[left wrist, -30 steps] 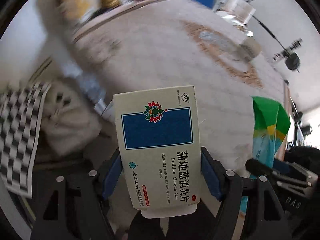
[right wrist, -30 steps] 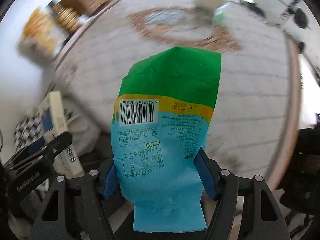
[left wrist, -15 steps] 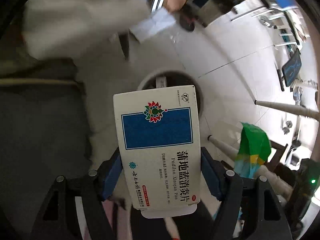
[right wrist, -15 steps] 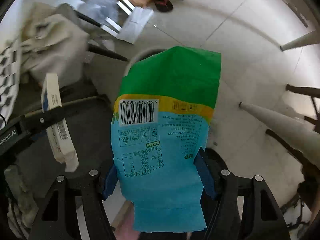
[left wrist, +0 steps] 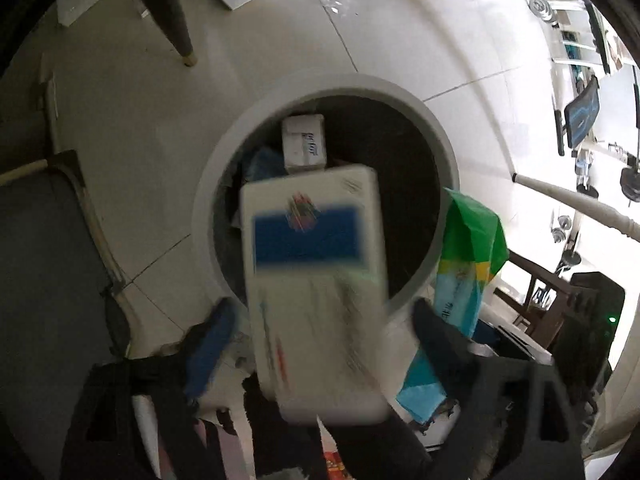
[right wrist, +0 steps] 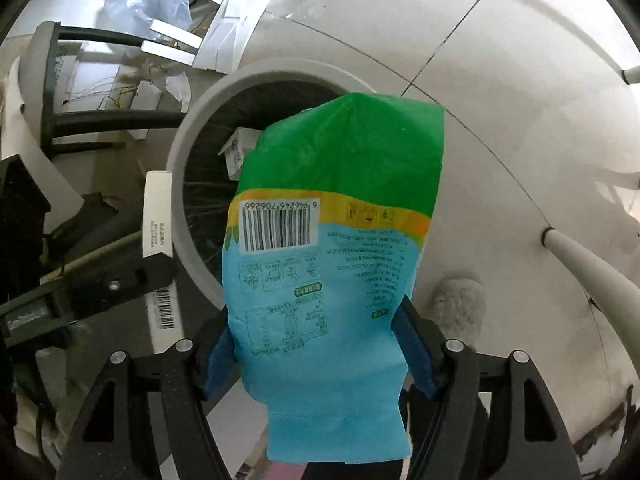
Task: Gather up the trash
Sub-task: 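Carry the medicine box and green-and-blue bag over the bin and open both tools, then raise both tools from the bin back over the table, then grasp the silver blister pack with the left tool while the right tool grasps the white box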
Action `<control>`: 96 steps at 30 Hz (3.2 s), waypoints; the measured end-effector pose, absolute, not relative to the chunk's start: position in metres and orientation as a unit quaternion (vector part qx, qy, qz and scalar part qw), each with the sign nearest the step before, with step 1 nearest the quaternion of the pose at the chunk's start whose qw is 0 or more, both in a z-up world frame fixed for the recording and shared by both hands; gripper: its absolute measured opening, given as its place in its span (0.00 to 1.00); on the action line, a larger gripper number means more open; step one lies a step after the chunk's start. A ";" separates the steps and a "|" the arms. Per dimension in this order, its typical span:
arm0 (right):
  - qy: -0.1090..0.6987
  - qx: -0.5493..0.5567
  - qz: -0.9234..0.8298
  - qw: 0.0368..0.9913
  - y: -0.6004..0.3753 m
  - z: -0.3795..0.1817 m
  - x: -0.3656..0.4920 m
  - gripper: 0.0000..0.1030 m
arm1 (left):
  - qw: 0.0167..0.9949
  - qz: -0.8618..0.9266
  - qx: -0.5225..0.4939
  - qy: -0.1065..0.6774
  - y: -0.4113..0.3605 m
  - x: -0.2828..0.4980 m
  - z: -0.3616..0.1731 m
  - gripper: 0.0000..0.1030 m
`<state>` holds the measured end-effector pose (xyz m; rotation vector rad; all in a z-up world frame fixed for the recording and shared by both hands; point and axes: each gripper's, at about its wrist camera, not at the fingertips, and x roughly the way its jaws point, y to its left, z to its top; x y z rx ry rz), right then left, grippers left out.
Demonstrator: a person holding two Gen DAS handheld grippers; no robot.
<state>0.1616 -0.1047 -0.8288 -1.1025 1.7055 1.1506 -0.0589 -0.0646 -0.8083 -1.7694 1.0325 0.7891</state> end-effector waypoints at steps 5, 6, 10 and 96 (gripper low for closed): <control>0.675 -0.425 0.480 0.365 -0.103 -0.832 0.153 0.93 | 0.452 0.357 -0.699 0.423 -0.076 -0.071 -0.793 0.96; 0.669 -0.427 0.485 0.367 -0.102 -0.832 0.151 1.00 | 0.454 0.372 -0.691 0.423 -0.077 -0.074 -0.786 0.96; 0.630 -0.446 0.498 0.395 -0.099 -0.823 0.143 1.00 | 0.462 0.433 -0.633 0.445 -0.087 -0.075 -0.761 0.96; 0.680 -0.184 0.234 0.670 0.238 -0.343 0.622 0.79 | 0.341 0.456 -0.747 0.344 0.305 0.268 -0.381 0.99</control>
